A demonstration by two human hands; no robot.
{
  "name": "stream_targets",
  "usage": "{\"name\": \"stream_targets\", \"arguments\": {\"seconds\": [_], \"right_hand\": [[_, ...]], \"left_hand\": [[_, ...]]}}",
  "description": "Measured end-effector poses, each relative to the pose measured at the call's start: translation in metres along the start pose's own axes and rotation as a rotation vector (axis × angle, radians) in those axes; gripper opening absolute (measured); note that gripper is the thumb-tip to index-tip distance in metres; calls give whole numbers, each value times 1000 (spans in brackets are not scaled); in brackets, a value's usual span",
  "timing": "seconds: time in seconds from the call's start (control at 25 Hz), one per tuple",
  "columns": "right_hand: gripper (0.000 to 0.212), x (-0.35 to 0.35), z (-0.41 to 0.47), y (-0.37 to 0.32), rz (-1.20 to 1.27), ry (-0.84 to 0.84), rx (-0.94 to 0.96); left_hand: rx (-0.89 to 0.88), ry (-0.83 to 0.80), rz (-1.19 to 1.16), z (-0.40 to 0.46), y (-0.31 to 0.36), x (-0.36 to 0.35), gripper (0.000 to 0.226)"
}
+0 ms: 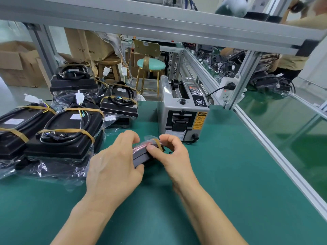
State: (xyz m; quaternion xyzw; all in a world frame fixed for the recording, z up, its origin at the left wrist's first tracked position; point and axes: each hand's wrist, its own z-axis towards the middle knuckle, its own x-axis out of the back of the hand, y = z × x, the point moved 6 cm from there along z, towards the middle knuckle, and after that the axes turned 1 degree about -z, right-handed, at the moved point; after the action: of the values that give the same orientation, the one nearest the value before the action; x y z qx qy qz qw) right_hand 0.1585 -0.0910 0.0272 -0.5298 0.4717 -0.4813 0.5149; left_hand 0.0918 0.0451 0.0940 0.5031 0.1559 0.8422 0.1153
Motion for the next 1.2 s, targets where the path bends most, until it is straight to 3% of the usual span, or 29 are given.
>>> {"name": "stream_targets", "arguments": {"seconds": [0.08, 0.16, 0.24, 0.4, 0.48, 0.72, 0.92, 1.08, 1.2], "right_hand": [[35, 14, 4, 3, -28, -14, -18], [38, 28, 4, 8, -20, -10, -34], [54, 37, -4, 11, -40, -59, -22], [83, 63, -20, -3, -206, -51, 151], [88, 76, -26, -19, -242, -8, 240], [117, 98, -47, -49, 45, 23, 475], [139, 92, -56, -43, 96, -94, 415], [133, 67, -67, -31, 0, -318, 365], [105, 56, -72, -34, 52, -382, 390]], "left_hand": [[-25, -92, 121, 2, 0, -7, 72], [-4, -147, 201, 9, -3, -6, 63], [81, -158, 3, 15, -15, 1, 53], [158, -171, -748, 17, -42, 7, 71], [141, -206, -993, 14, -45, -1, 72], [80, -262, -1343, 4, -32, -24, 80], [86, -260, -1510, -4, -22, -38, 82], [74, -285, -1633, -10, -11, -41, 77], [80, -316, -1667, -15, -4, -42, 78]]}}
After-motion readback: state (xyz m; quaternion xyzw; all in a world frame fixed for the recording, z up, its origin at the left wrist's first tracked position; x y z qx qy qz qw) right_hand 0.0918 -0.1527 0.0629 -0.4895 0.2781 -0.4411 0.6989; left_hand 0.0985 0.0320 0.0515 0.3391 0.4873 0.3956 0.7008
